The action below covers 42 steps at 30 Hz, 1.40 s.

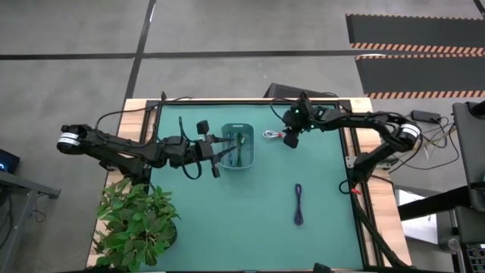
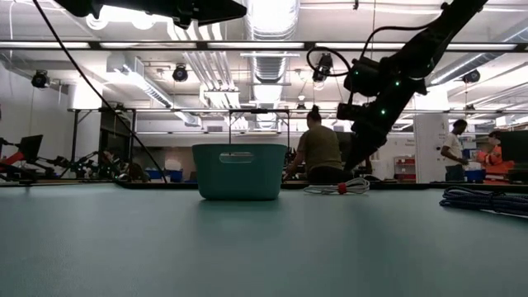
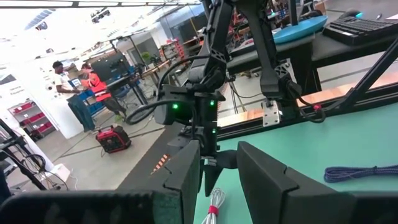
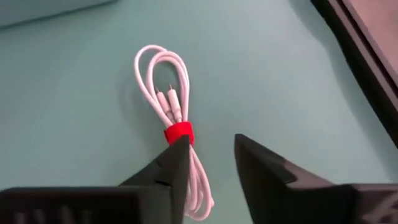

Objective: Pick and place USB-C Cables
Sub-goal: Put the white charger cable into the bin

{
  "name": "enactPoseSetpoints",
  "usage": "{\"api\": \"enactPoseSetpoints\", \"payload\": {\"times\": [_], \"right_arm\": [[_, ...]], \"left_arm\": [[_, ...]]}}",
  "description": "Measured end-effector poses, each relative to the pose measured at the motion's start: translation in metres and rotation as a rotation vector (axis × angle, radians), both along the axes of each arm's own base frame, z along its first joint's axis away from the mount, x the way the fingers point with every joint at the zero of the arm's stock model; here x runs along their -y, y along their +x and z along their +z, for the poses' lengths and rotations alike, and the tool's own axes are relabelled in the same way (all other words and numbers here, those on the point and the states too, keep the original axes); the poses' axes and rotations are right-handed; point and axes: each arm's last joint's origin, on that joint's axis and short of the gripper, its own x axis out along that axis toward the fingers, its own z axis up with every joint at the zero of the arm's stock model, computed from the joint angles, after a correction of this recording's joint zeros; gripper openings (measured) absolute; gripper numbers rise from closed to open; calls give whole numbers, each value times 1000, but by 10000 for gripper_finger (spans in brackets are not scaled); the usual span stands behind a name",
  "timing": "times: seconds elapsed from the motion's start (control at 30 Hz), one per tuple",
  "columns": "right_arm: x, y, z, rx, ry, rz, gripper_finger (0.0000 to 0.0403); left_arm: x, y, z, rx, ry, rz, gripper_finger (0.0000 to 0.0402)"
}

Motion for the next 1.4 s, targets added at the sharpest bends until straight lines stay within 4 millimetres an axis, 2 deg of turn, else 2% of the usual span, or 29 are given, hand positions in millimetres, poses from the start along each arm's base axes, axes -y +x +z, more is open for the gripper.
{"api": "enactPoseSetpoints", "payload": {"times": [0.23, 0.47, 0.9, 1.17, 1.4], "right_arm": [[0, 0, -2, -15, -16, 34, 208], [0, 1, -4, -22, -13, 39, 239], [0, 7, -34, -112, 58, 45, 231], [0, 7, -37, -117, 67, 39, 218], [0, 7, -37, -116, 69, 41, 177]], "left_arm": [[0, 0, 0, 0, 0, 1, 93], [-2, 0, 0, 0, 0, 7, 93], [-2, 0, 0, 0, 0, 8, 93], [-3, 0, 0, 0, 0, 12, 93], [-3, 0, 0, 0, 0, 12, 93]]}}
